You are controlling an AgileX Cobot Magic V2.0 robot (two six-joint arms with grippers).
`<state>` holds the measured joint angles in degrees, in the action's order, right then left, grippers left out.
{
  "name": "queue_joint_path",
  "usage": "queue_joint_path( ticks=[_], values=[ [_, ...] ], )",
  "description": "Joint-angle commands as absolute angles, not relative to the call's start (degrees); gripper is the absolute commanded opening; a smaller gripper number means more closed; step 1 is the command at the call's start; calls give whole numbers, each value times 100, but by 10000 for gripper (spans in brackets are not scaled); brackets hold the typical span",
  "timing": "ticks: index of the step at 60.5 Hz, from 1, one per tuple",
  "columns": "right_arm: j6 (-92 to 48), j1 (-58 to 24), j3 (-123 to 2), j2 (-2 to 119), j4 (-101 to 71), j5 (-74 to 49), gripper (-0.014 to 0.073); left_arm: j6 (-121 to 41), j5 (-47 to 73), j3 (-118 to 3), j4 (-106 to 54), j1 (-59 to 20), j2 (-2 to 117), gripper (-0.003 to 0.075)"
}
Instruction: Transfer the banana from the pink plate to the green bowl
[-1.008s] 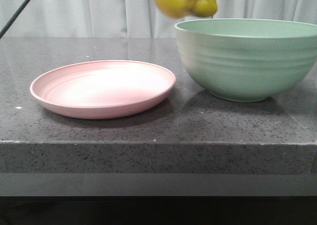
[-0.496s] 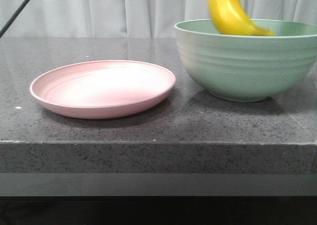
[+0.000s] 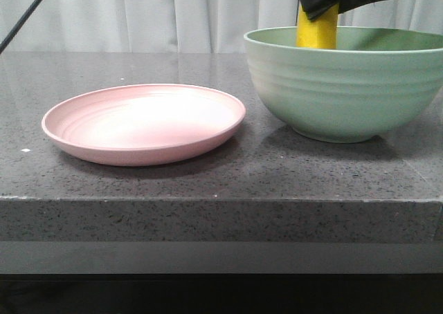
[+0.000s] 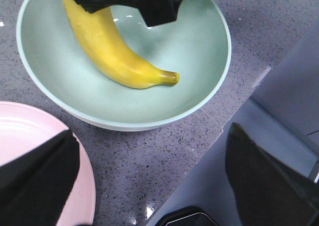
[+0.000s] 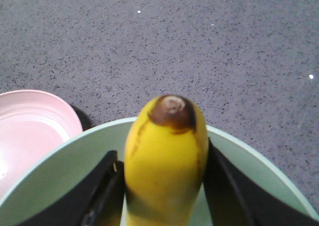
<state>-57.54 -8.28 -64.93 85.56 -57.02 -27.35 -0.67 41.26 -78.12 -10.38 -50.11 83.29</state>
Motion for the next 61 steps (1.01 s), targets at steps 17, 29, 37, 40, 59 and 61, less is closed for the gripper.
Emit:
queue_joint_path(
  ticks=[17, 29, 37, 40, 59, 61],
  values=[
    [-5802, -805, -6688, 8377, -5829, -2592, 465, -63, 3801, -8005, -1089, -5052, 8111, 588],
    [-5797, -805, -6688, 8333, -5829, -2535, 494, -63, 3801, -8005, -1089, -5052, 8111, 588],
    [-5797, -805, -6688, 8094, -5829, -2615, 470, -63, 3801, -8005, -1089, -5052, 8111, 575],
    [-5797, -805, -6688, 7978, -5829, -2615, 417, -63, 3790, -8005, -1089, -5052, 8111, 534],
    [-5792, -805, -6688, 7375, -5851, -2608, -61, -63, 3061, -8005, -549, -4854, 8111, -19],
    [-5784, -805, -6688, 7316, -5851, -2608, -61, -52, 2941, -8005, -500, -4733, 8111, -20]
  ],
)
